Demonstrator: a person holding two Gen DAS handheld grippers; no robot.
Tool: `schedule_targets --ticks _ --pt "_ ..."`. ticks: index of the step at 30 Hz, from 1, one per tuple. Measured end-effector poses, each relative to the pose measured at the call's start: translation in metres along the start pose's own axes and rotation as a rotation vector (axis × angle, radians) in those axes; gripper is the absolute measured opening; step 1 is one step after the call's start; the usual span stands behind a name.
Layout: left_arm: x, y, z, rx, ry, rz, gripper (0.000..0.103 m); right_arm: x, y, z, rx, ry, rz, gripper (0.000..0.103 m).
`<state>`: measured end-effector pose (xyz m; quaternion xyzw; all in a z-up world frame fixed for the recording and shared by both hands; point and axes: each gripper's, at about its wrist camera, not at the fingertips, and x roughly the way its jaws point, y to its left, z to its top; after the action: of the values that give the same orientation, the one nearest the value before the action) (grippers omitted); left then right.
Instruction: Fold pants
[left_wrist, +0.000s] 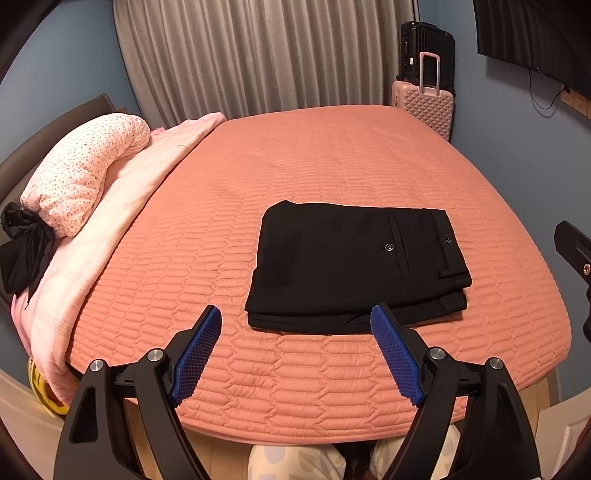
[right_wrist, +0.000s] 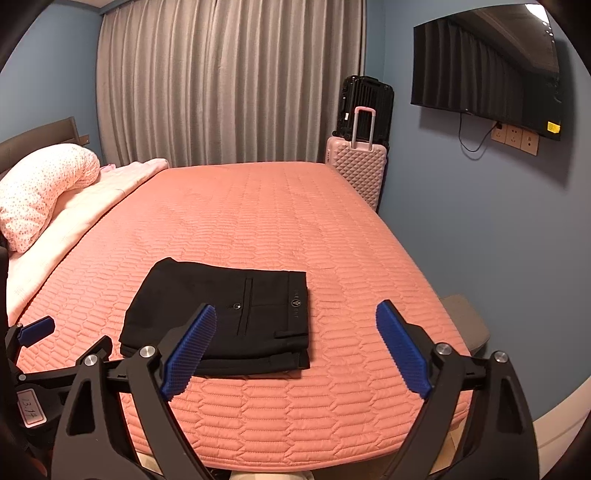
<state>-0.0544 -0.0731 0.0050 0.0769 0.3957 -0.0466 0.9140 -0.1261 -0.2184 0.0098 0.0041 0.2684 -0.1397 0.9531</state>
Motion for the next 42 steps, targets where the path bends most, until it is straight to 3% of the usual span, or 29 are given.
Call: schedule_targets --ticks 16,42 --pt "0.002 0.002 0.000 -0.007 0.005 0.017 0.081 0.002 0.005 -0.002 -0.009 0.003 0.016 0.087" --pt "0.002 -0.007 -0.001 0.010 0.010 -0.004 0.081 0.007 -0.018 -0.016 0.009 0.036 -0.031 0.087"
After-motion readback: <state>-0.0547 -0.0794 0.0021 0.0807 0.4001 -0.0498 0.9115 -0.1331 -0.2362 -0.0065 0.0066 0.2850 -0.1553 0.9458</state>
